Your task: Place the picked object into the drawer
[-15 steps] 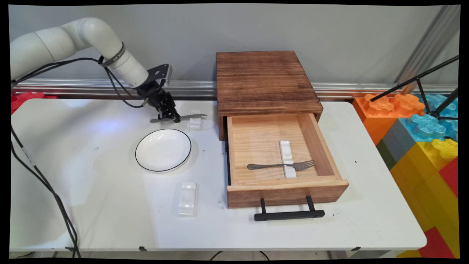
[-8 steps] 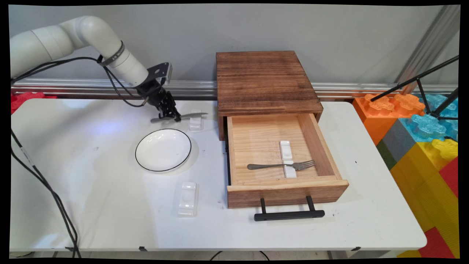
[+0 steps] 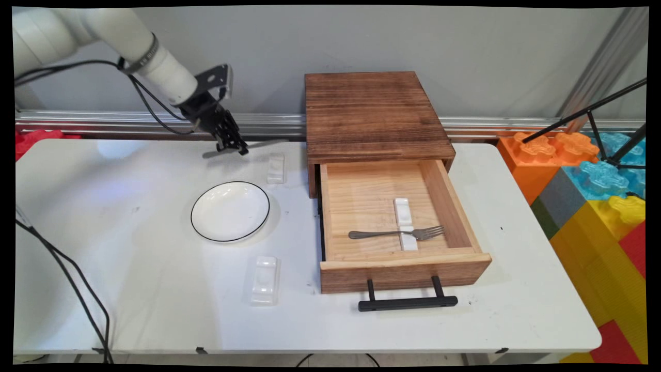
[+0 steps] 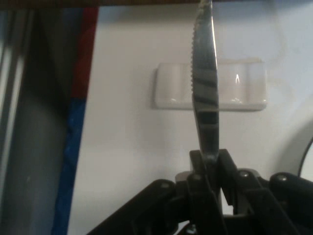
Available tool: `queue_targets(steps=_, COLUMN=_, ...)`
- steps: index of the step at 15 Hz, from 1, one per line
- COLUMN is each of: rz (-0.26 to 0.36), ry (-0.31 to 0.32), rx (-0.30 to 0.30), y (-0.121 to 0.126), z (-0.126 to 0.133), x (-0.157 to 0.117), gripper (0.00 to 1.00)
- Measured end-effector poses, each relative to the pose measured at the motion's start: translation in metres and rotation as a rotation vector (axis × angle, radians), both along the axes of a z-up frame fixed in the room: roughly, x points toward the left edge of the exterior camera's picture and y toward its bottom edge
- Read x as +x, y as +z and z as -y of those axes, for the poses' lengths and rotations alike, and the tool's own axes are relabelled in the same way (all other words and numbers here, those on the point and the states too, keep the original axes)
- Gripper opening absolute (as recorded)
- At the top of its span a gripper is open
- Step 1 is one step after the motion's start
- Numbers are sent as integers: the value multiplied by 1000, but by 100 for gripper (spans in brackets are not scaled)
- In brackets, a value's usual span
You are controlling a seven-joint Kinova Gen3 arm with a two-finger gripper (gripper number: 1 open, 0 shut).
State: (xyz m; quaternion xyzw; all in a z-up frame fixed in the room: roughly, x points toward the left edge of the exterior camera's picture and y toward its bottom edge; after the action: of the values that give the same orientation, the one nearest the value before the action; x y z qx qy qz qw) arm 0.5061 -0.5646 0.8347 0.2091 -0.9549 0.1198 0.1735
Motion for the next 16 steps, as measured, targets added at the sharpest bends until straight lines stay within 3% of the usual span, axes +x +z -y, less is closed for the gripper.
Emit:
queue_targets(steps=9, rz=-18, ry=109, rx=-40, y=91, z=-36, x=-22, gripper=0)
queue_targets(steps=16, rz=-104, ry=63, rx=-21, y=137, z=-60, x=-81, gripper=0)
